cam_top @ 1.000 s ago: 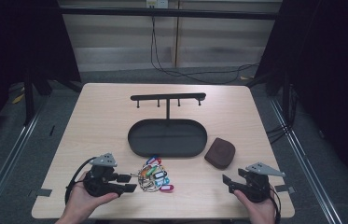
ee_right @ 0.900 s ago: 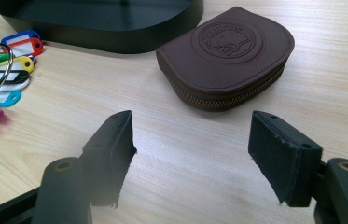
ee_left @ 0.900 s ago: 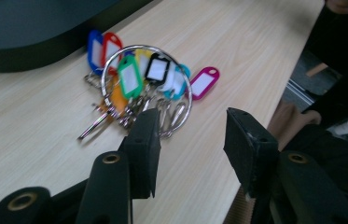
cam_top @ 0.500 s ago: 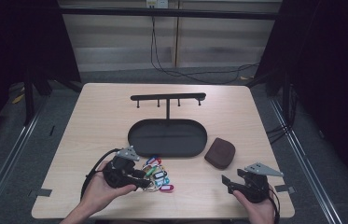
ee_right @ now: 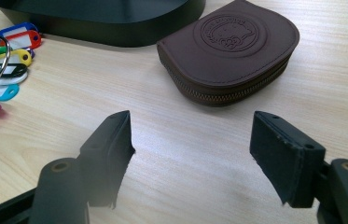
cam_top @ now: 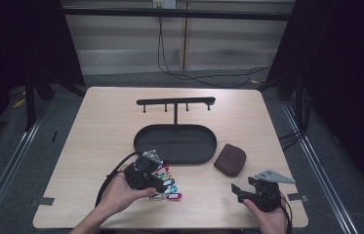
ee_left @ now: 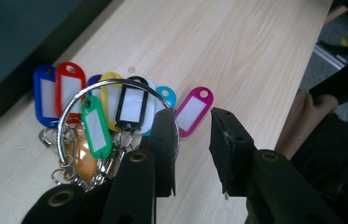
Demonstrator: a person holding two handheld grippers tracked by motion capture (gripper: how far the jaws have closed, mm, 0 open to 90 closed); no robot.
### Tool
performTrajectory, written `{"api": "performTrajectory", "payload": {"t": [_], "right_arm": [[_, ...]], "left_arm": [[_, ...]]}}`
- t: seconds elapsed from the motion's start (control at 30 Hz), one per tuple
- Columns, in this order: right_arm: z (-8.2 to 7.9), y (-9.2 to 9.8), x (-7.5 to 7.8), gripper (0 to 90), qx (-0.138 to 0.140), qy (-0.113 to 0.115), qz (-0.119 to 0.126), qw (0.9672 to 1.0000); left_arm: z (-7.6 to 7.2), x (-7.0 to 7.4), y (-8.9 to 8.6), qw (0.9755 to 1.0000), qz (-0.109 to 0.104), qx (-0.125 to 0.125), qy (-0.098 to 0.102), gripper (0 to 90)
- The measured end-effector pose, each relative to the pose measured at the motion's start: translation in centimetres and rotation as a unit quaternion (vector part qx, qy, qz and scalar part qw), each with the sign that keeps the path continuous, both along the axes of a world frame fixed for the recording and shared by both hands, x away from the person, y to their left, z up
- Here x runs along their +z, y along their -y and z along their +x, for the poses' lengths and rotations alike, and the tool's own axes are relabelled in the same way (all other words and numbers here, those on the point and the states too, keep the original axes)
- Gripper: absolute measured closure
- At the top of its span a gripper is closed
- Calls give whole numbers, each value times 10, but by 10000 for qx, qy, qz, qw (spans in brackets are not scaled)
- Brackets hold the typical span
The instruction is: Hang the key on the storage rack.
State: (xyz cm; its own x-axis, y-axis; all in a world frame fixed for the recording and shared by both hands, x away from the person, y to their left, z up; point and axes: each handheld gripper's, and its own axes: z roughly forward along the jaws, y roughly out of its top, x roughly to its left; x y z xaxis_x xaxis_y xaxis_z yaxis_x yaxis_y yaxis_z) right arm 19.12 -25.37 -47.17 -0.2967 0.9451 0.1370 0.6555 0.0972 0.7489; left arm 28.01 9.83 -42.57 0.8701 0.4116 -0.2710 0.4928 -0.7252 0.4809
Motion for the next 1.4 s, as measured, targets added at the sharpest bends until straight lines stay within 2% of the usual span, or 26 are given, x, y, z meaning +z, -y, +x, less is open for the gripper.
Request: {"api": "performTrajectory", "payload": {"t": [0.03, 0.1, 0.17, 0.33, 0.4, 0.47, 0.6, 0.73, 0.8, 0.87, 1.0, 1.07, 1.23, 1.33, 1.37, 1.4], "right_arm": [[0, 0, 0, 299, 2, -2, 1, 10000], [0, 0, 0, 298, 5, -2, 5, 10000], [0, 0, 0, 298, 11, -5, 3, 10000], [0, -1, 0, 297, -3, -2, 4, 10000], [1, -1, 0, 297, 5, -7, -2, 10000], [1, -1, 0, 297, 1, -15, -7, 10000], [1, 0, 0, 295, -7, -5, -4, 10000], [1, 0, 0, 294, -5, -4, -5, 10000], [1, -1, 0, 294, -6, -9, -3, 10000], [1, -1, 0, 292, 5, -10, -36, 10000], [1, -1, 0, 289, -16, -6, -40, 10000], [1, 0, 0, 287, -18, -5, -42, 10000], [1, 0, 0, 286, -12, 16, -44, 10000], [1, 0, 0, 285, -21, -1, -28, 10000], [1, 0, 0, 285, -21, 0, -33, 10000], [1, 0, 0, 285, -18, 4, -33, 10000]], "left_arm": [[0, -2, 2, 9999, 111, -30, -3, 711], [-1, -7, 4, 9999, 114, -9, 48, 754], [1, -11, 5, 9995, 291, -89, 17, 791], [3, -19, 11, 9983, 549, -156, -112, 798], [5, -20, 13, 9980, 575, -173, -177, 793], [9, -21, 16, 9981, 570, -64, -210, 785], [12, -26, 23, 9969, 683, -119, -368, 786], [14, -29, 30, 9957, 828, -111, -405, 786], [16, -31, 33, 9958, 817, -65, -406, 786], [17, -31, 36, 9949, 941, 60, -364, 779], [14, -32, 46, 9923, 1184, -16, -372, 750], [16, -34, 50, 9896, 1377, 30, -418, 747], [22, -38, 55, 9866, 1509, 30, -626, 745], [23, -38, 59, 9858, 1565, 29, -612, 745], [23, -38, 61, 9844, 1647, -26, -620, 746], [23, -38, 63, 9840, 1679, -24, -594, 751]]}}
